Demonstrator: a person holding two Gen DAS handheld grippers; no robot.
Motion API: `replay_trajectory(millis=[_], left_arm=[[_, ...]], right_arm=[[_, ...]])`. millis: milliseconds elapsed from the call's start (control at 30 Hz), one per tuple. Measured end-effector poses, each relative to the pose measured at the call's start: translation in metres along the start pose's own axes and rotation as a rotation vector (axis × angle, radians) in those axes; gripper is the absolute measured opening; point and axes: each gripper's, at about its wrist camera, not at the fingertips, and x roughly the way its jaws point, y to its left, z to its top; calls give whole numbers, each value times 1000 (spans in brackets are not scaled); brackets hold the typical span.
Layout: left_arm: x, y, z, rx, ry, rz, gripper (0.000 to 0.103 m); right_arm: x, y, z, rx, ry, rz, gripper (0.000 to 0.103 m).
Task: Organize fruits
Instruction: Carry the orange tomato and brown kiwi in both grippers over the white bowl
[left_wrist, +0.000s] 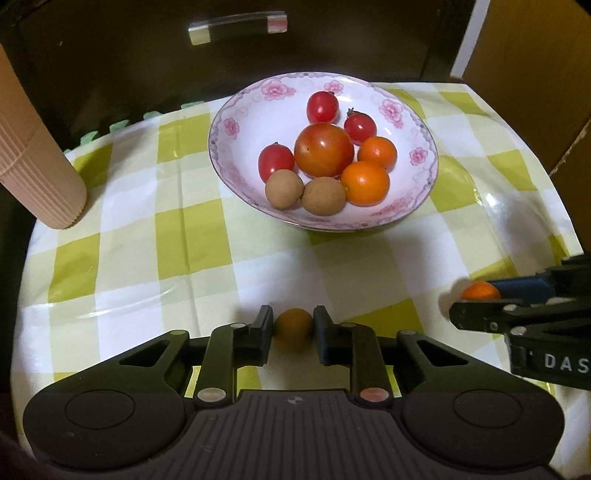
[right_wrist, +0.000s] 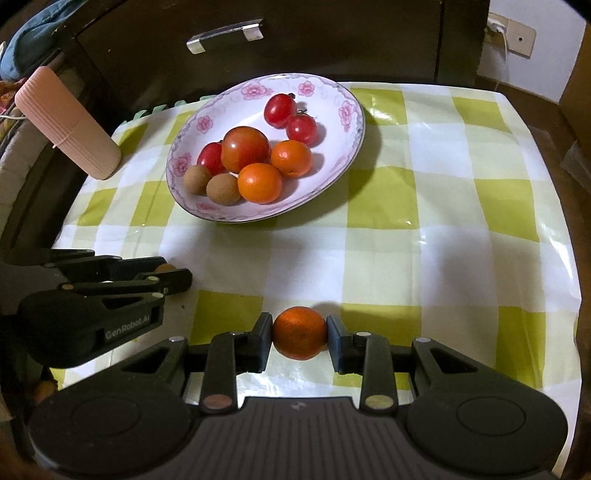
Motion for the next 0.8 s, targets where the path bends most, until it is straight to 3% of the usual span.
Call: replay_trajectory(millis=[400,800], left_arm=[[-27,-11,8,9,-68,-22,30],[-27,-8,27,-14,-104,-32,31]], right_arm=[[-7,10,6,-14,-41,5,31],[-13,13,23,7,-92,10,31]])
